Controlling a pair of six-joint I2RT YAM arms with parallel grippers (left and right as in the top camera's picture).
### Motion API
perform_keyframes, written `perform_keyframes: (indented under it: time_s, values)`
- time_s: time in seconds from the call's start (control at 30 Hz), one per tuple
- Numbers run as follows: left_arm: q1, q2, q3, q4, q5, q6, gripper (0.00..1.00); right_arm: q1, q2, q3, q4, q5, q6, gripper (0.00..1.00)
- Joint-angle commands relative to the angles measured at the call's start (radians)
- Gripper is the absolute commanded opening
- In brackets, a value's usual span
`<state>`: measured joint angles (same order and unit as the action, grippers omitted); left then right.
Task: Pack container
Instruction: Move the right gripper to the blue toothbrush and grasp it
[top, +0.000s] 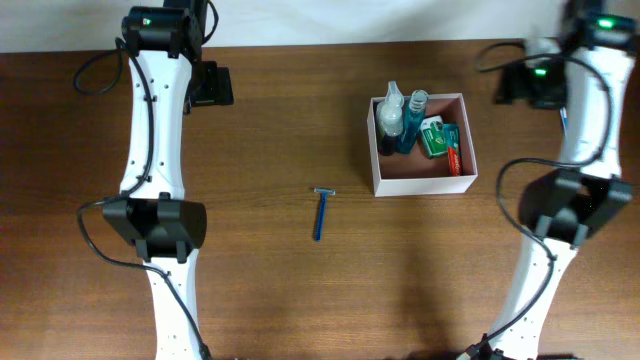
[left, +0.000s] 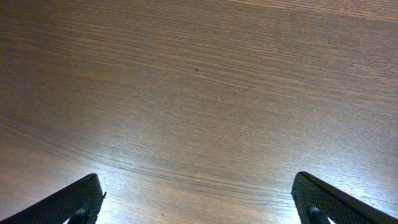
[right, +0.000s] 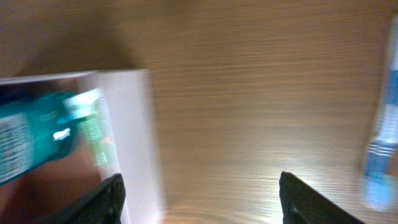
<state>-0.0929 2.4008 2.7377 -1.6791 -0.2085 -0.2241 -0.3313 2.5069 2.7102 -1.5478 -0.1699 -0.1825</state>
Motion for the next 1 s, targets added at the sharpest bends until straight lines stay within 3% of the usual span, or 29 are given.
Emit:
perform_keyframes:
  time_s: [0.0, 0.43, 0.97]
  values:
    - [0.002, -0.026, -0.002, 0.003, 0.003, 0.016, 0.99, -0.096, -0.008, 0.021, 0.038, 0.058, 0.003, 0.75]
    - [0.002, -0.026, -0.002, 0.003, 0.003, 0.016, 0.99, -0.173, 0.096, -0.003, 0.208, 0.048, -0.131, 0.77]
    - [0.002, -0.026, -0.002, 0.003, 0.004, 0.016, 0.99, -0.204, 0.18, -0.089, 0.334, 0.051, -0.174, 0.79]
